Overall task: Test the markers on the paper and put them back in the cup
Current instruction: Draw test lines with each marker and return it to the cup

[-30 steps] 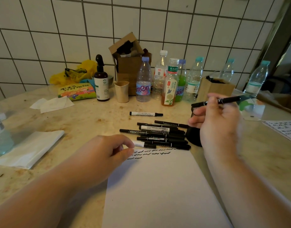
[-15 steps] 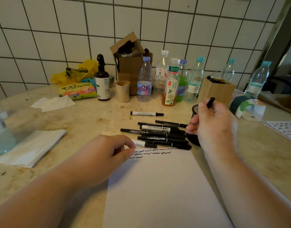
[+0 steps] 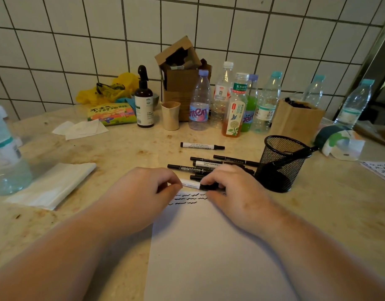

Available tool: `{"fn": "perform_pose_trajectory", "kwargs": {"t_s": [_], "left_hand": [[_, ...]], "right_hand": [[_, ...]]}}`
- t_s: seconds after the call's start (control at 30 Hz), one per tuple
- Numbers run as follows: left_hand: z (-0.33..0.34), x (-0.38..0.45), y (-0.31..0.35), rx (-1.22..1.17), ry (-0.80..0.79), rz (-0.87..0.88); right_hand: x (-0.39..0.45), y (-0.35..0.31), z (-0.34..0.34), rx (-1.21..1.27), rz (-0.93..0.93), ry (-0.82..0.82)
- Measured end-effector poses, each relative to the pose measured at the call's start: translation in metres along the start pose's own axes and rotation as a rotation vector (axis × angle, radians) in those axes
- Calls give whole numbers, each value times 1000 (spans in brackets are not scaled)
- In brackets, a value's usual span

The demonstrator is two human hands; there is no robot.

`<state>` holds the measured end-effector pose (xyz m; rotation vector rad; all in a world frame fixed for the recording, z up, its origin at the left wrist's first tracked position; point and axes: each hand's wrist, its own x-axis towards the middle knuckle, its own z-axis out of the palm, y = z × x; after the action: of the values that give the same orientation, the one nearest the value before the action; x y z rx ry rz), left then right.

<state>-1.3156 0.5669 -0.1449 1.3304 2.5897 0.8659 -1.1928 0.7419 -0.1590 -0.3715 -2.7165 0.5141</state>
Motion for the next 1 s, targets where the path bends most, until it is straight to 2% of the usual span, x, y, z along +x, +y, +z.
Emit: {"fn": "perform_pose_trajectory", "kwargs": {"t_s": [0.13, 0.27, 0.47, 0.6, 0.8, 0.9, 1.0], "left_hand": [[0, -2, 3, -1, 24, -12], [-1, -3, 4, -2, 33, -9], [-1, 2, 1, 32, -33, -81], [0, 3, 9, -216, -28, -154], [2, 5, 10, -560, 41, -135], [2, 2, 10, -404, 6, -72], [3, -4, 15, -228, -138, 13]], "right_hand": [[5, -3, 6, -99, 106, 30], [7, -3, 7, -91, 178, 16], [0, -2, -5, 262, 292, 46], [-1, -7, -7, 535, 261, 34], [-2, -16, -1, 708, 173, -108], [-3, -17, -2, 812, 157, -38], [-4, -16, -7, 979, 136, -39]]}}
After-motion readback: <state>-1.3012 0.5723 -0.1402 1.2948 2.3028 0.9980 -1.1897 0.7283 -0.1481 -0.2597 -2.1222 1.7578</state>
